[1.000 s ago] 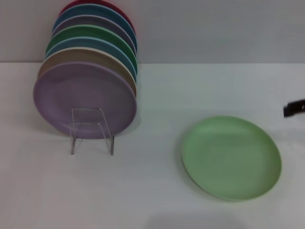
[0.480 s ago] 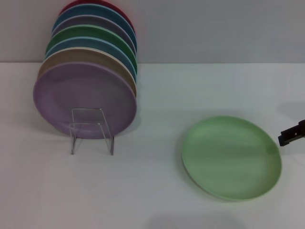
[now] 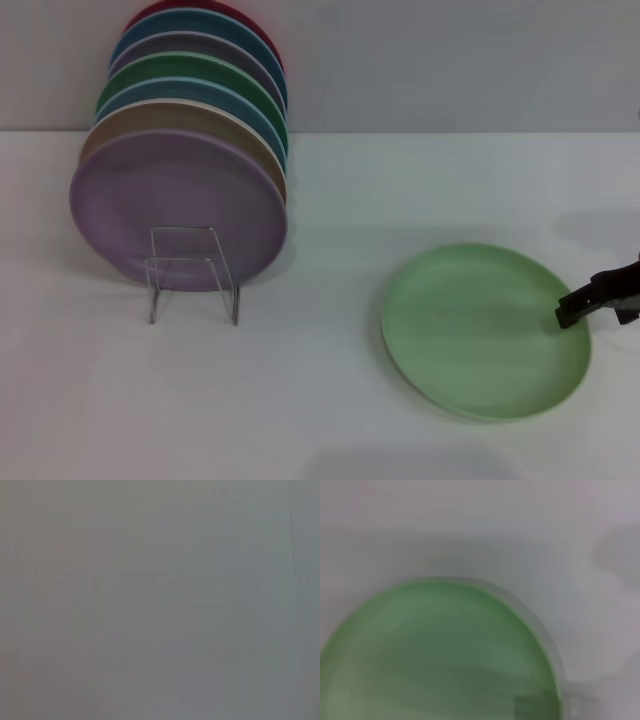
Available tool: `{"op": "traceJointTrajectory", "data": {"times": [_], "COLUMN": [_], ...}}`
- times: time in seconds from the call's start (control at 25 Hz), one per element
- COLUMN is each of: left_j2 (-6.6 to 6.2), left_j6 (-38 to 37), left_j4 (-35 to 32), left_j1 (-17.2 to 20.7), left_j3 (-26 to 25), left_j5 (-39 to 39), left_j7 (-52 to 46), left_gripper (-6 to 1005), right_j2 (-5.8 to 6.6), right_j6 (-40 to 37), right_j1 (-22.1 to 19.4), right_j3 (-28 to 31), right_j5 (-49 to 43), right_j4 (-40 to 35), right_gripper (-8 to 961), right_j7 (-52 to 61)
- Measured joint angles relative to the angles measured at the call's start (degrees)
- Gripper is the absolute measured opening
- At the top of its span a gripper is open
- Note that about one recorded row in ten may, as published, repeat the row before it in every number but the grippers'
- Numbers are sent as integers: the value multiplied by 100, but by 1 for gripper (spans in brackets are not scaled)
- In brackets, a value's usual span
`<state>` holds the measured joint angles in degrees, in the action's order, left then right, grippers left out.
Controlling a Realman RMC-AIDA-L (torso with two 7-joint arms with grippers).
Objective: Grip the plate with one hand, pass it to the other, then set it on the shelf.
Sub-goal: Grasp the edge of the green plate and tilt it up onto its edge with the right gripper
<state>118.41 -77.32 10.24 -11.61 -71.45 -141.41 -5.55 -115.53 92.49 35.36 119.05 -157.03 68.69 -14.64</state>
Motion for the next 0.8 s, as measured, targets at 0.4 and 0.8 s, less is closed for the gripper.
{"op": "traceJointTrajectory", "data": {"times": [0.4,0.8], "left_j2": [7,1], "left_j6": [-2,-8], "left_j4": [4,5], "left_j1": [-19,-13], "left_j3": [57,61], "left_j5": [-3,-1], "left_j7": [-5,-7], "left_gripper": [861,860], "right_j2": [7,-22], "right_j6": [-54,-216], "right_j1": [89,132], "right_j3": [-37,-230], "right_j5": [-72,-224], "right_j4": [-111,-359], "right_gripper": [817,817], "right_j7": [-5,-6]}}
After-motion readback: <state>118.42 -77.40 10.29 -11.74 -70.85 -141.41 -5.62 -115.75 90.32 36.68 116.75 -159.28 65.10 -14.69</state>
